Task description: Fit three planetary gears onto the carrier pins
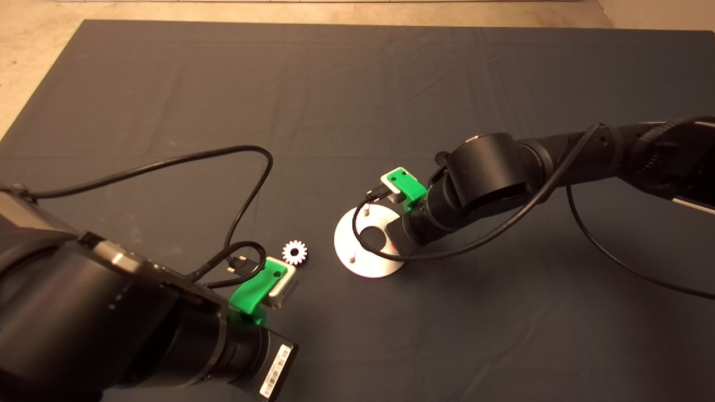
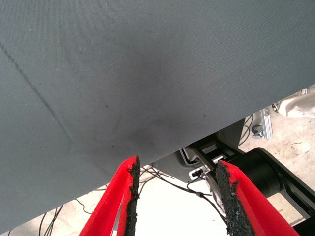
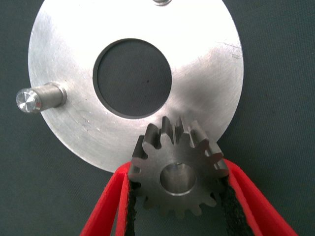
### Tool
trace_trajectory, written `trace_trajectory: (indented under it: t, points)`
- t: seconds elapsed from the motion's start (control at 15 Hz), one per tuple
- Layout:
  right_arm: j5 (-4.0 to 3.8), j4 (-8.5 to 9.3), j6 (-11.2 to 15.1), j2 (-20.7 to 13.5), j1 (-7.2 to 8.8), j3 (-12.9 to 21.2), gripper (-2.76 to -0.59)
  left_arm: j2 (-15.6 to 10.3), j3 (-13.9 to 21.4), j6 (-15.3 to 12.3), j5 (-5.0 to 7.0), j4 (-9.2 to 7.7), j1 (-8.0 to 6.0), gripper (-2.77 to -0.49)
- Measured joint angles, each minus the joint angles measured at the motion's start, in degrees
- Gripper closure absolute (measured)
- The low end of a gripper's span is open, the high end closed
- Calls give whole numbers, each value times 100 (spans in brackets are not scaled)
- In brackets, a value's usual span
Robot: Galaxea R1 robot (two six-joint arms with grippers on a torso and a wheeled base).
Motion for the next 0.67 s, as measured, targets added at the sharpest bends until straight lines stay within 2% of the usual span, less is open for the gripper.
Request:
trace_trajectory:
  t: [0.2,0.67]
  points:
    - [-30,-17,-2,28,-22,-10,-97,2,0,0,-2,1,-16,-103]
    - [-30,-23,-5,28,-25,-10,-97,-17,0,0,-2,1,-16,-103]
